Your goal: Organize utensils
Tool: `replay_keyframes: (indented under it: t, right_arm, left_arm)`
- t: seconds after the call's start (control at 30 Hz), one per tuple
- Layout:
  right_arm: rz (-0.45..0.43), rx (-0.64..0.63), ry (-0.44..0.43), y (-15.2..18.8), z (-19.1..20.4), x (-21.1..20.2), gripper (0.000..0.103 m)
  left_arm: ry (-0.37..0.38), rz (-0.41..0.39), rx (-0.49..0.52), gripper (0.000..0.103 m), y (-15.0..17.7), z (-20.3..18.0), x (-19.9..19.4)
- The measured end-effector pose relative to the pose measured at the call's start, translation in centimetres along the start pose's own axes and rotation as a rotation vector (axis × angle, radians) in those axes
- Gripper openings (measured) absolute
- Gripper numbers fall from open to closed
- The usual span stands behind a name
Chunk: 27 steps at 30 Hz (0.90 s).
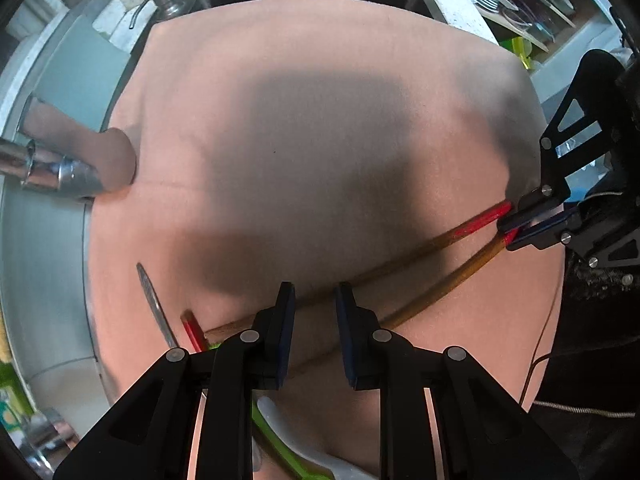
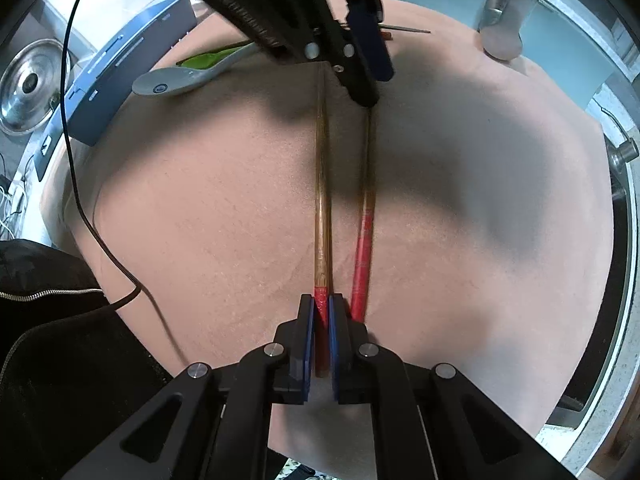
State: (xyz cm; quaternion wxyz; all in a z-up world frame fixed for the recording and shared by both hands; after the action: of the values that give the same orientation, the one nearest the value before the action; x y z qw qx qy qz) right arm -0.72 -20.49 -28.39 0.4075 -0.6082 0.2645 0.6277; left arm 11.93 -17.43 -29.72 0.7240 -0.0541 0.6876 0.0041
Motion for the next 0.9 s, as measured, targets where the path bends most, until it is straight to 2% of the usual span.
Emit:
replay_keyframes:
  t: [0.1, 0.27, 0.53, 0.63, 0.77, 0.9]
  right_arm:
    - [0.001, 0.003, 0.003, 0.0, -0.2, 0.1, 0.006]
    - [0.006, 0.011, 0.010, -0.4, 0.1, 0.8, 0.006]
    - [0.010, 0.017, 0.037, -0.4, -0.6, 1.0, 0.007]
    - [0.009, -0.001, 0.062, -0.4, -0.8, 0.9, 0.007]
    - [0.013, -0.014, 0.096, -0.4, -1.8, 0.7, 0.006]
    - [0.002, -0.018, 0.078, -0.2, -2.6, -0.1, 0.006]
  left_arm:
    - [0.000, 0.019, 0.029, 0.019, -0.1, -0.2, 0.2]
    - [0.013, 0.016, 0.022, 0.019, -0.5, -0.1, 0.3]
    - [0.110, -0.019, -0.087, 0.020, -0.7, -0.5, 0.1]
    - [0.168, -0.028, -0.114, 0.020, -0.4, -1.3, 0.0]
    - [0.141, -0.001, -0.084, 0.020, 0.1, -3.2, 1.3]
    - [0.143, -0.030, -0.151, 0.020, -0.3, -1.9, 0.5]
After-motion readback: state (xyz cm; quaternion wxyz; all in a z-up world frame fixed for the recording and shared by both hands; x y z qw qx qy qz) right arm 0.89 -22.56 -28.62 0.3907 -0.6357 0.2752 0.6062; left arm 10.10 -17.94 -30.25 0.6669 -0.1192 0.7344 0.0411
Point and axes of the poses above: each gripper's, at about its wrist camera, not at the fingertips, and x roughly the way its jaws point, z to its left, y to its underside, the point moved 2 cm from there along x, roughly the way its jaws point, and after that the axes turned 1 degree about -y, right-handed, at the moved point
